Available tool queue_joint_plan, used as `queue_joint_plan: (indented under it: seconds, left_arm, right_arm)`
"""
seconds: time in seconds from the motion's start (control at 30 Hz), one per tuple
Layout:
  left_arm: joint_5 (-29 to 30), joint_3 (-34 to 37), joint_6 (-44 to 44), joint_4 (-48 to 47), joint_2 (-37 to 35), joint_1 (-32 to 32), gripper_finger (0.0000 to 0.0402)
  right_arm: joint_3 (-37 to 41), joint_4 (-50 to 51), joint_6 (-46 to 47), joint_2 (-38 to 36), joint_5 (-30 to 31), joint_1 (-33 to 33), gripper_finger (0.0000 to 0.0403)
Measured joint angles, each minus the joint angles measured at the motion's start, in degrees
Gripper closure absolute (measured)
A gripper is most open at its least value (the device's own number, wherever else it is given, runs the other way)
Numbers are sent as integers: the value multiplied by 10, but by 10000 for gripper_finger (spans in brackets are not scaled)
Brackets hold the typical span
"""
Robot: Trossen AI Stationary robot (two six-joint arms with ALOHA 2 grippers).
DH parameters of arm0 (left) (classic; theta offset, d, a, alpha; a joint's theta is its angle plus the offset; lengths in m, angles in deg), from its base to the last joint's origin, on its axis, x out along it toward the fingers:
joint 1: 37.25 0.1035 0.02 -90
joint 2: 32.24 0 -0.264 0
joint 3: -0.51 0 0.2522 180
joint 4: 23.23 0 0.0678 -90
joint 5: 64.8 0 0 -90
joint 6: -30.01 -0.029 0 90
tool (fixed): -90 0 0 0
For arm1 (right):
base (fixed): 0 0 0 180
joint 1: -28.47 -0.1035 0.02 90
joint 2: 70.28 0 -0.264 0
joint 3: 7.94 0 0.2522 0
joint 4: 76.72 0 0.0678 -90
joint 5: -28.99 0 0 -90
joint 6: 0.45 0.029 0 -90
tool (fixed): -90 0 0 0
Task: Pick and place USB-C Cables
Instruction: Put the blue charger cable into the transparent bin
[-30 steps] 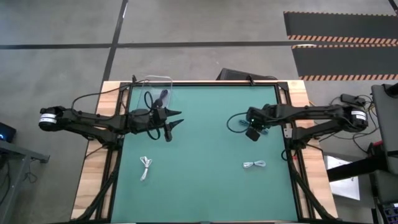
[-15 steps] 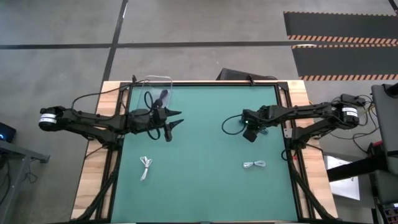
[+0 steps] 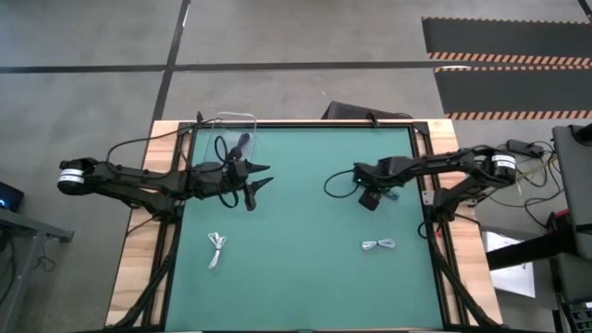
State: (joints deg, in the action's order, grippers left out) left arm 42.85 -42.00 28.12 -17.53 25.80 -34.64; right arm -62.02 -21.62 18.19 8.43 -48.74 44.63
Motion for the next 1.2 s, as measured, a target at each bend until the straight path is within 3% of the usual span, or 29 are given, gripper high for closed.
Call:
queue_joint_plan:
  seconds: [0.33,0.9,1.2]
  left_arm:
    - [0,0,1,1,0,0,255]
    - [-4,1,31,15,0,-1,255]
    - [-27,2,32,29,0,-18,255]
  right_arm:
    - [-1,-6,-16,19,-7,1,213]
    - [0,-21,-17,19,-34,2,374]
    - [2,-33,-21,-1,-26,3,386]
